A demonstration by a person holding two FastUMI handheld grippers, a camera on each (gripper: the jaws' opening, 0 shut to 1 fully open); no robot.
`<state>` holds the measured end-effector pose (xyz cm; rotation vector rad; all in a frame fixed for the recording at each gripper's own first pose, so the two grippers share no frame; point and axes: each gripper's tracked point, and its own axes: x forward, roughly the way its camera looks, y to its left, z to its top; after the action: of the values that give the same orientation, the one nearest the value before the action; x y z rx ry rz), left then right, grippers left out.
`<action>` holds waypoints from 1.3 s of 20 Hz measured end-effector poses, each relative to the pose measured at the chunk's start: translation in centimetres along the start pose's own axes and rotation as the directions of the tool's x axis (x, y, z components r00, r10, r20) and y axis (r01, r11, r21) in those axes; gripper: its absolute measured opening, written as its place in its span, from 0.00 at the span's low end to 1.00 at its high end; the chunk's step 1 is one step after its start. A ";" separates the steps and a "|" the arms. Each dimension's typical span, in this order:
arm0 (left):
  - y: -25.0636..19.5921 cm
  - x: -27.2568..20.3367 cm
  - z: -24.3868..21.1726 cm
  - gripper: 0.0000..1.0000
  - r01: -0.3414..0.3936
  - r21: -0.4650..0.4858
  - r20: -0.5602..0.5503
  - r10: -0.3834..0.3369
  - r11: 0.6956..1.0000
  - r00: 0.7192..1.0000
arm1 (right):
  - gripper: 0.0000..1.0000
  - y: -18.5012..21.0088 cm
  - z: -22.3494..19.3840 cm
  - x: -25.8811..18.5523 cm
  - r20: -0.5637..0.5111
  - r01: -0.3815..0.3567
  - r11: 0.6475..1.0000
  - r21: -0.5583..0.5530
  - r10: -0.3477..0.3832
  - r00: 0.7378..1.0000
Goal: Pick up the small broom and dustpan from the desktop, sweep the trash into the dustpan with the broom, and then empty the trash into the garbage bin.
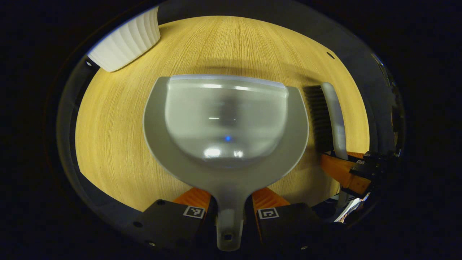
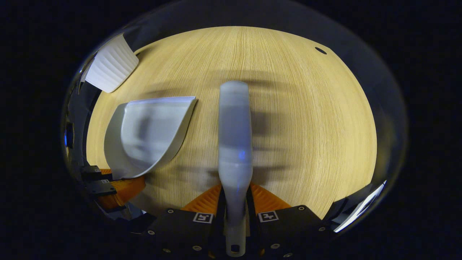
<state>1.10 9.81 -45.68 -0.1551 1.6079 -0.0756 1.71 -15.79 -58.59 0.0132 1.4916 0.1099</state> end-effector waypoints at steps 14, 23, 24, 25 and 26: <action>-0.4 -5.5 2.4 0.94 0.019 -0.007 0.199 -0.018 1.000 0.980 | 0.95 -1.6 5.1 -8.2 0.278 -0.038 0.999 0.021 0.030 0.960; 3.1 -9.9 6.5 0.96 -0.095 0.051 0.589 0.047 0.994 0.807 | 0.95 -3.6 9.6 -16.9 0.583 -0.041 0.999 0.030 0.016 0.812; 4.1 -10.6 6.7 0.96 -0.097 0.047 0.630 0.046 0.994 0.775 | 0.95 -4.0 9.9 -18.0 0.616 -0.036 0.999 0.028 0.011 0.788; 5.0 -11.2 6.8 0.95 -0.095 0.039 0.668 0.044 0.995 0.742 | 0.95 -4.4 10.3 -19.1 0.645 -0.031 0.999 0.027 0.006 0.764; 5.6 -11.8 6.9 0.96 -0.091 0.031 0.708 0.042 0.995 0.705 | 0.95 -4.4 10.8 -20.2 0.674 -0.023 0.999 0.023 0.001 0.739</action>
<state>8.17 17.38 -35.09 -0.0600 0.8251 -0.0057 11.28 -21.18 -38.00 0.0805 0.7541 0.0799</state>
